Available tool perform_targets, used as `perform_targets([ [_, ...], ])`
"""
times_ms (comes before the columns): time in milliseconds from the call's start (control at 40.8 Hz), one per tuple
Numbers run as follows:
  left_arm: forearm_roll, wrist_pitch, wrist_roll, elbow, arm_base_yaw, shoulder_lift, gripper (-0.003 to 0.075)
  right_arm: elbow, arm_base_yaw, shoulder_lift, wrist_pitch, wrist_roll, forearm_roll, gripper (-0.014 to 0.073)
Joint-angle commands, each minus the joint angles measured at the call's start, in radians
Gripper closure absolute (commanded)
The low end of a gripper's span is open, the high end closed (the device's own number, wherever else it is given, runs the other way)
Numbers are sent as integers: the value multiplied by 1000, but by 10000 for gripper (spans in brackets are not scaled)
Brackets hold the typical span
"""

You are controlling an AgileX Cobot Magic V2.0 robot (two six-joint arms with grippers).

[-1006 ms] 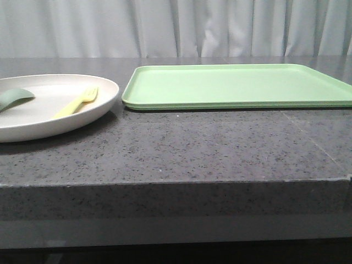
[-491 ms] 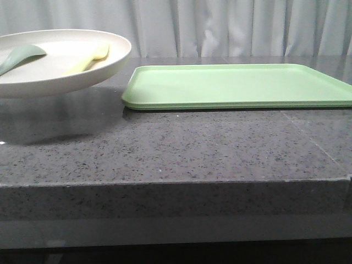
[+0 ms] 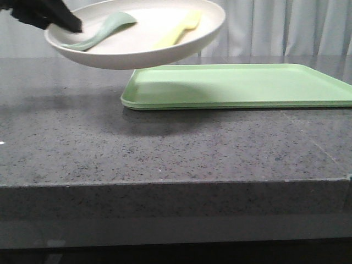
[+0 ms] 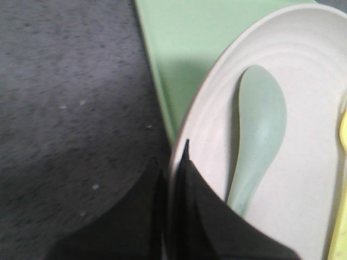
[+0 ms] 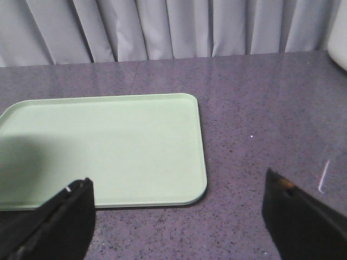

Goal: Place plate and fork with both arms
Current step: 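Lift the plate and carry it over the green tray with left gripper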

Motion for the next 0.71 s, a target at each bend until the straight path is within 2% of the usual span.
perform_targets([
  [0,-18,-20,-67,-123,-86,29,738,-35,-4,9,-68,-6,-8,-51],
  [147,73,-12,-153,-271,-193,151,738,-35,-4,9,-68,-6,-8,-51],
  [319,93,36,-219,-458,-271,297,738,-35,-4,9,-68,-6,-8,-51],
  [515,101,52,-324,-625,-281,411,738,-35,-3,9,-68,-6,-8,-51],
  [687,113,17,-446,-667,-257,453,738,-35,0,9,-68,-6,-8,-51],
])
